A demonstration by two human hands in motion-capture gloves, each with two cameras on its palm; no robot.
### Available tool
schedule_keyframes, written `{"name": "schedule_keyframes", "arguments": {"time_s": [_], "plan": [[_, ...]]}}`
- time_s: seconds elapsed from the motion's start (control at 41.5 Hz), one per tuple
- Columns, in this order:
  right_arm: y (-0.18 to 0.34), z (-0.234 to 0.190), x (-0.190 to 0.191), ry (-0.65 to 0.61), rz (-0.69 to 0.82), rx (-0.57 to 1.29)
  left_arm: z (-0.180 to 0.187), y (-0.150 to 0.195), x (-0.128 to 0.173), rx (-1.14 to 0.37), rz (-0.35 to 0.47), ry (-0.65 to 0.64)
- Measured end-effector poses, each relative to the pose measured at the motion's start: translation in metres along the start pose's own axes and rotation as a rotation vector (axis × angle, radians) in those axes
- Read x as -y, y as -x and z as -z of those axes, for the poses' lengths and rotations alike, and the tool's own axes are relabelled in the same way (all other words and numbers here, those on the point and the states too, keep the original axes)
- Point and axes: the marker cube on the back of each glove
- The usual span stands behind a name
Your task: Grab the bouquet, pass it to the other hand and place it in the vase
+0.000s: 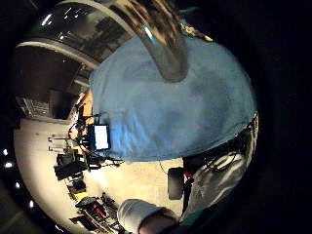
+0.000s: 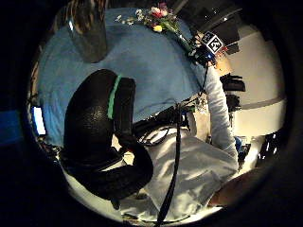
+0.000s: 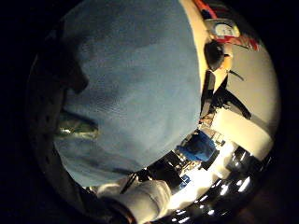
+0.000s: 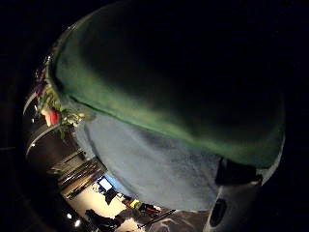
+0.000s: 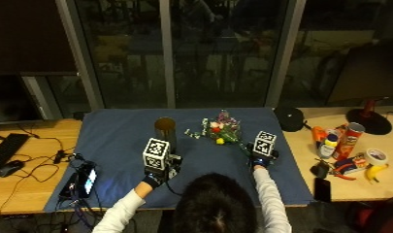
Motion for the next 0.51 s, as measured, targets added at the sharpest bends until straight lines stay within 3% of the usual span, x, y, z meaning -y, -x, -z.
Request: {"name": "schedule_keyframes", "arguments": {"time_s": [0.072, 0.193, 0.265, 0.337, 0.385, 0.506], "plan": [[0.000, 0.011, 0.006, -0.037, 0.015, 0.035, -0.003, 0.001, 0.000, -0.014, 0.008, 0.016], [-0.012, 0.015, 0.007, 0.021, -0.053, 0.123, -0.008, 0.004, 0.002, -0.040, 0.024, 0.053], [-0.022, 0.018, 0.008, -0.080, -0.102, 0.171, -0.010, 0.006, 0.005, -0.058, 0.037, 0.072], [-0.018, 0.032, 0.019, -0.302, -0.020, 0.342, -0.007, 0.004, 0.009, -0.084, 0.044, 0.074], [-0.013, 0.041, 0.019, -0.374, 0.046, 0.512, -0.003, 0.001, 0.014, -0.125, 0.050, 0.069], [-0.004, 0.056, -0.002, -0.254, 0.081, 0.847, 0.016, -0.013, 0.033, -0.313, 0.058, 0.031]]}}
